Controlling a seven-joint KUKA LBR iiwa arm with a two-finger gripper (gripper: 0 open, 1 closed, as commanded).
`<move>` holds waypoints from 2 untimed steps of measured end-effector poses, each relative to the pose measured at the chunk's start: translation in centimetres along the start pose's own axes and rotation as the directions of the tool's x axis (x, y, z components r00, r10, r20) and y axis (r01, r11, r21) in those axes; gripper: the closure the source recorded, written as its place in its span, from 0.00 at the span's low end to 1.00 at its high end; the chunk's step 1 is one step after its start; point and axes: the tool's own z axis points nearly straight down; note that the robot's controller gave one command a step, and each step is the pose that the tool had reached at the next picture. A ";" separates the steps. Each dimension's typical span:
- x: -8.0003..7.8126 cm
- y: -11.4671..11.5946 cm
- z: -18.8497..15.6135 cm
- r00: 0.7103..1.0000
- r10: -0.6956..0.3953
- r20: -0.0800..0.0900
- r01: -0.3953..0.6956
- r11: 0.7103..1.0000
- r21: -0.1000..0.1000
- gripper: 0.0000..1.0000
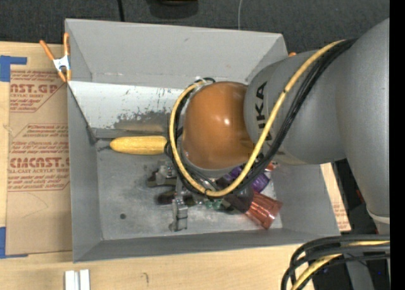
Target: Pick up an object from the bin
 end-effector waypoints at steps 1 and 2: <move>-4.1 -3.7 4.3 0.996 -0.084 0.016 0.084 0.996 0.001 0.00; -1.6 -4.8 8.4 1.000 0.024 0.008 -0.024 1.000 -0.002 1.00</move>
Offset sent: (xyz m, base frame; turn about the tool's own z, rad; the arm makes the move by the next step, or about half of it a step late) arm 0.0213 -0.0474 -0.0842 0.0243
